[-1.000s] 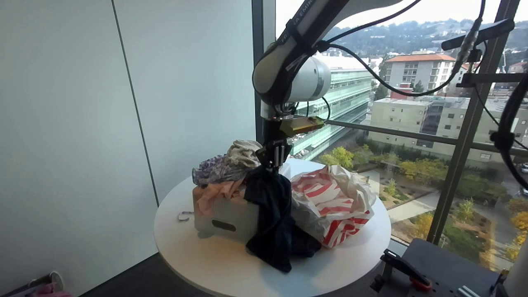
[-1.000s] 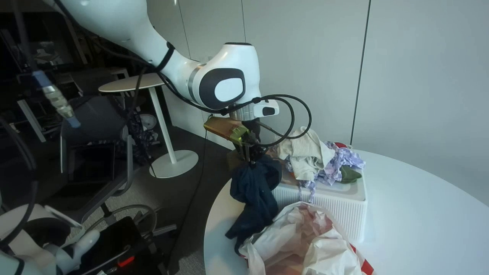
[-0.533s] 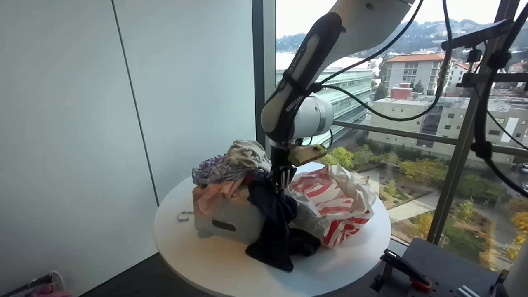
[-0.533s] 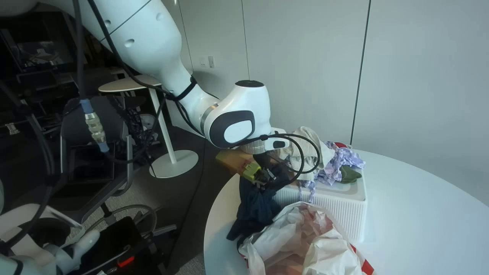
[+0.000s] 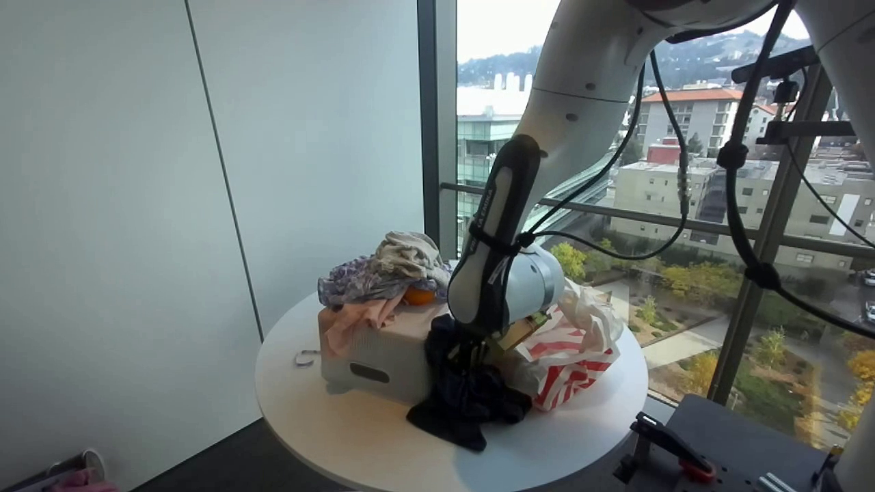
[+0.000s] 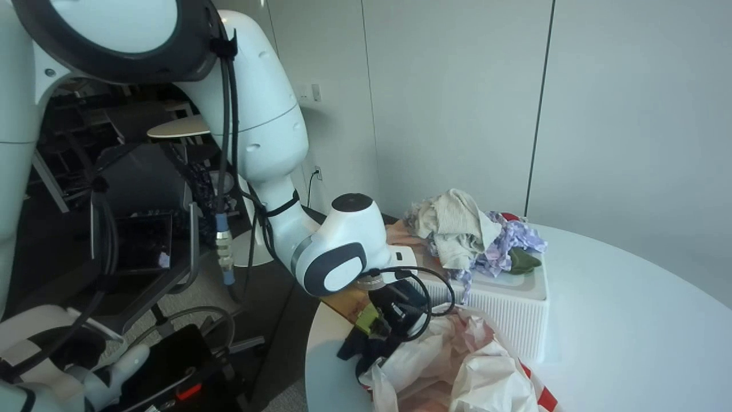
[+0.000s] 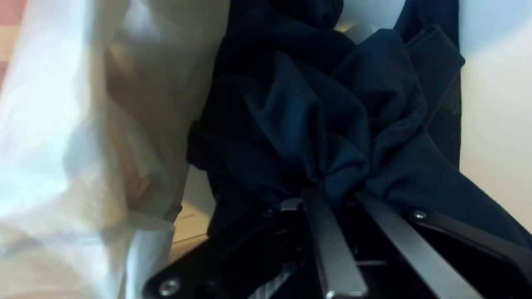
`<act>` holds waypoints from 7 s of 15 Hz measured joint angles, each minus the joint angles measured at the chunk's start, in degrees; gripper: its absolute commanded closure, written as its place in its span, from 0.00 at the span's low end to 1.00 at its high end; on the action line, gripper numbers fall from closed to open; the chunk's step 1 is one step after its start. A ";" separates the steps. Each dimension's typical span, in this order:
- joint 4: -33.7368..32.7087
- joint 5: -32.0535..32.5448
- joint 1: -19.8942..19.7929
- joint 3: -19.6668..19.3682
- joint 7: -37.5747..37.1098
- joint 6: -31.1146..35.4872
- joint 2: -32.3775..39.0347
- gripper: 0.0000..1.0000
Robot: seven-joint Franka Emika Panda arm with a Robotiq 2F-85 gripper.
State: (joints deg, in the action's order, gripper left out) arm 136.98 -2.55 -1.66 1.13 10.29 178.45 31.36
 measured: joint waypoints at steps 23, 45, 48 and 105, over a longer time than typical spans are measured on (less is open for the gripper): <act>2.09 5.07 9.07 -5.92 -6.89 7.67 2.94 0.00; -9.24 7.66 13.98 -12.70 -7.76 -0.92 10.40 0.64; -9.06 7.66 9.78 -8.80 -7.06 -1.84 8.93 0.86; 3.16 10.88 -14.67 -4.58 -46.32 -43.95 -40.44 0.95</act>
State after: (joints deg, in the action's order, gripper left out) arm 140.14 8.33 -16.34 -3.45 -36.03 134.49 -9.09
